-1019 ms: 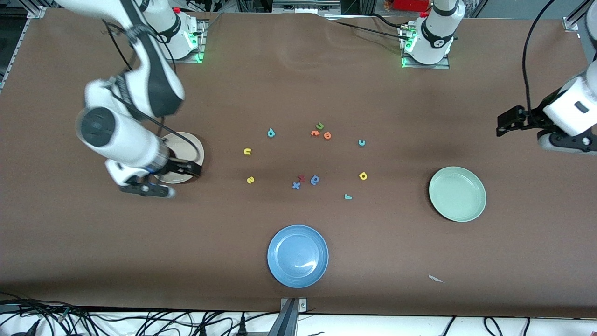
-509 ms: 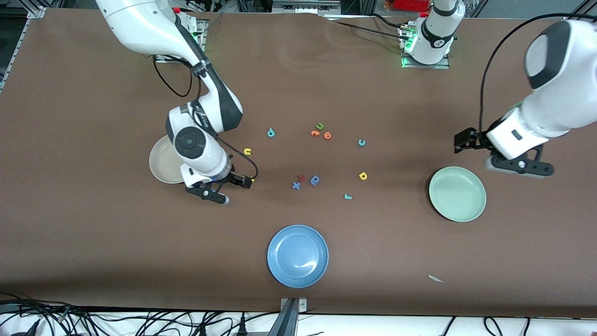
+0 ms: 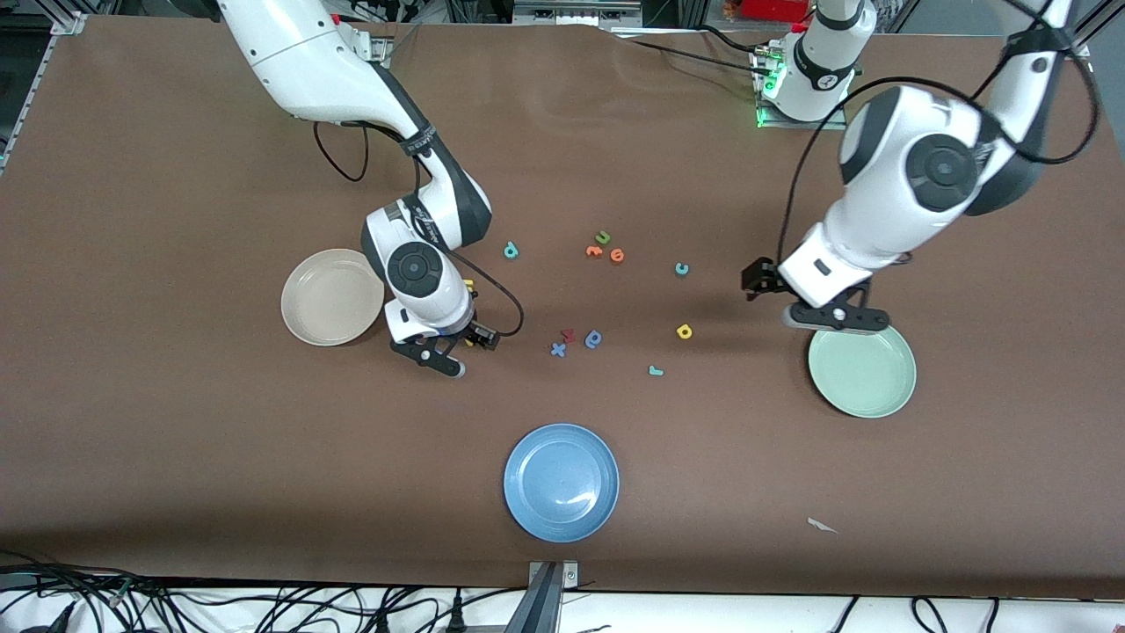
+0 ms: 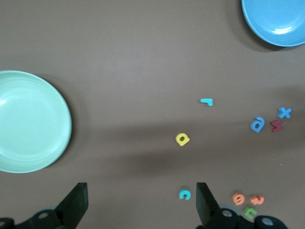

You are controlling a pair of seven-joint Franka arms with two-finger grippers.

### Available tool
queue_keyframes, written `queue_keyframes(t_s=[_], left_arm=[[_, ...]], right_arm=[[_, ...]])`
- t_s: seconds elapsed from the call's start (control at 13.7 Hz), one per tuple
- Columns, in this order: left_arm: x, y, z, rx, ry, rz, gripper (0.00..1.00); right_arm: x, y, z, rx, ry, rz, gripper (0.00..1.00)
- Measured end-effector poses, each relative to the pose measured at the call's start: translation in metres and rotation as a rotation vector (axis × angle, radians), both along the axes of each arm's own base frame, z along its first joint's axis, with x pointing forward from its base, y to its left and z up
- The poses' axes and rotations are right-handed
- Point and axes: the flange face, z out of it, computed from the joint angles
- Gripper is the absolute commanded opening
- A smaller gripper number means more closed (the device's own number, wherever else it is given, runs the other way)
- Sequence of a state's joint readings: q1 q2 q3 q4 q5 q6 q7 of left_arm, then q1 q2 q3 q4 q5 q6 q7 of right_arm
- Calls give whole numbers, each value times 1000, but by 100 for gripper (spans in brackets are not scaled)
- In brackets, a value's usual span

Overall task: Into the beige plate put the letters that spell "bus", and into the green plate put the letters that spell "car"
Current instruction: 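Grasp a yellow letter with the right gripper while the left gripper grasps another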

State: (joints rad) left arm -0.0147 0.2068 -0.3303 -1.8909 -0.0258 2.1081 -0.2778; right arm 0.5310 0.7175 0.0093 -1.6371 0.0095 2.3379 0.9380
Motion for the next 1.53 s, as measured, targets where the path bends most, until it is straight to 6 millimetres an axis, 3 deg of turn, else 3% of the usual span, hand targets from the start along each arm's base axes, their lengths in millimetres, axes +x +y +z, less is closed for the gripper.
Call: queue_keyframes(t_s=[0.22,0.29,0.44,0.65,0.87,1.24,1.38,1.53], left_arm=[[-16,-26,-36,-16,-39,43,100],[-19,-35,-51,4,-50,60,100],[-21,-58,-87,49,-93,92,100],[-19,-82,-142,60,-93,103,100],[-7,-87,-175,49,-54,108,96],[-3,-89,-207,47,-10,96,90],[-5,-89,-213,53,5,90,86],[-8,-88,-217,68,25,81,82]], right_arm=[[0,-2,-10,-12,4,2,58],[-1,-3,-13,-18,4,7,50],[-2,-2,-18,-31,1,22,11],[2,-3,-14,-33,-17,28,6],[22,-22,9,-49,-58,26,6],[43,-105,80,-159,24,82,6],[32,-140,79,-182,70,106,12],[10,-170,60,-195,121,99,15]])
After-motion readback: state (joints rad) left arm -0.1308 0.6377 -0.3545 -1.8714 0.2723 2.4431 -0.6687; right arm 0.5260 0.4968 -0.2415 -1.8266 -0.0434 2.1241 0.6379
